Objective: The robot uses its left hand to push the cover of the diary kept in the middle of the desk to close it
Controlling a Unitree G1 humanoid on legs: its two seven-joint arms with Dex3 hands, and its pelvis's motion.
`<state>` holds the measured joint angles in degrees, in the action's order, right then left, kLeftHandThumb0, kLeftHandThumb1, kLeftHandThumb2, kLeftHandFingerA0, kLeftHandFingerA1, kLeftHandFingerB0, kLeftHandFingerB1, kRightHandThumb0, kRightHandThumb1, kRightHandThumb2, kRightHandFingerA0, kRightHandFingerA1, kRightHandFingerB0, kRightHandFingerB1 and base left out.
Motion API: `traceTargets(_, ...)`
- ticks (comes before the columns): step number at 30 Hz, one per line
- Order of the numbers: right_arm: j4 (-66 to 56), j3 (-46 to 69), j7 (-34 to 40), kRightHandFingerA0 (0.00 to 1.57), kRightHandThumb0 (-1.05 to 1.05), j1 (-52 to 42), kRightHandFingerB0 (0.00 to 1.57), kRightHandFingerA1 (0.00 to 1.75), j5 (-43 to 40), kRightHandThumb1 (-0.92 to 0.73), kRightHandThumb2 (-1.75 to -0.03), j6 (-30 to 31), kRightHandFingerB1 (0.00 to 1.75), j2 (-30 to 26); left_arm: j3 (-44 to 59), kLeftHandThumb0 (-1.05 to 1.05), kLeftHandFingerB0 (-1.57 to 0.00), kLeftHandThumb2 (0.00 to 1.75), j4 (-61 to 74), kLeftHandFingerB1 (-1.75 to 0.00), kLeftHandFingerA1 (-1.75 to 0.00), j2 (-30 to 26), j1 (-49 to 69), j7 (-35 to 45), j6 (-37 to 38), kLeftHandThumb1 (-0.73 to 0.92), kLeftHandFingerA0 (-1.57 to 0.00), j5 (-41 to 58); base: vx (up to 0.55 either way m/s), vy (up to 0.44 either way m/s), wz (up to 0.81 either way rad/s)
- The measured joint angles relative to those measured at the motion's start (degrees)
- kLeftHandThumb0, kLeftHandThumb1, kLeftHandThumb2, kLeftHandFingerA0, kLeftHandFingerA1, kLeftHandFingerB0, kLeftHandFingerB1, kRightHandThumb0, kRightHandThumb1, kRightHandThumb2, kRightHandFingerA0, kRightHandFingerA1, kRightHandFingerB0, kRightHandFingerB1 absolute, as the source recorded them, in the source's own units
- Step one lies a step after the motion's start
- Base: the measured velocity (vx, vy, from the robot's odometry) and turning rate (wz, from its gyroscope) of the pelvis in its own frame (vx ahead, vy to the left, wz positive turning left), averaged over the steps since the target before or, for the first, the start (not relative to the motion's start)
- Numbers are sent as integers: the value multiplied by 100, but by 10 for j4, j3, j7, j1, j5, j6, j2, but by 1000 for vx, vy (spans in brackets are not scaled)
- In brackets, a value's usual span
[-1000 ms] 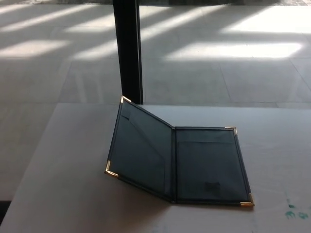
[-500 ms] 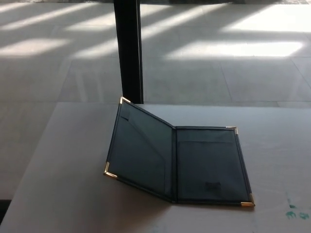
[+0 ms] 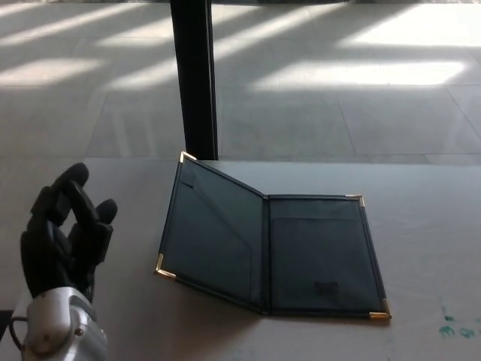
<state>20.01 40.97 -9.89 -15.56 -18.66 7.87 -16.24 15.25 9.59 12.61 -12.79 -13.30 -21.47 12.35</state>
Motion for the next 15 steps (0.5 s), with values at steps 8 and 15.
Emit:
traceTargets(8, -10, 0, 1, 97, -93, -2, 63, 66, -14, -66, -117, 7, 56, 3, -29, -95, -28, 81, 27, -44, -48, -6, 52, -16, -54, 92, -37, 18, 0, 0, 0)
traceTargets(15, -13, -2, 6, 100, -100, -1, 70, 64, -23, -89, -68, 12, 52, 3, -41, -99, -22, 87, 32, -43, -47, -6, 93, -29, -71, 89, -31, 26, 0, 0, 0)
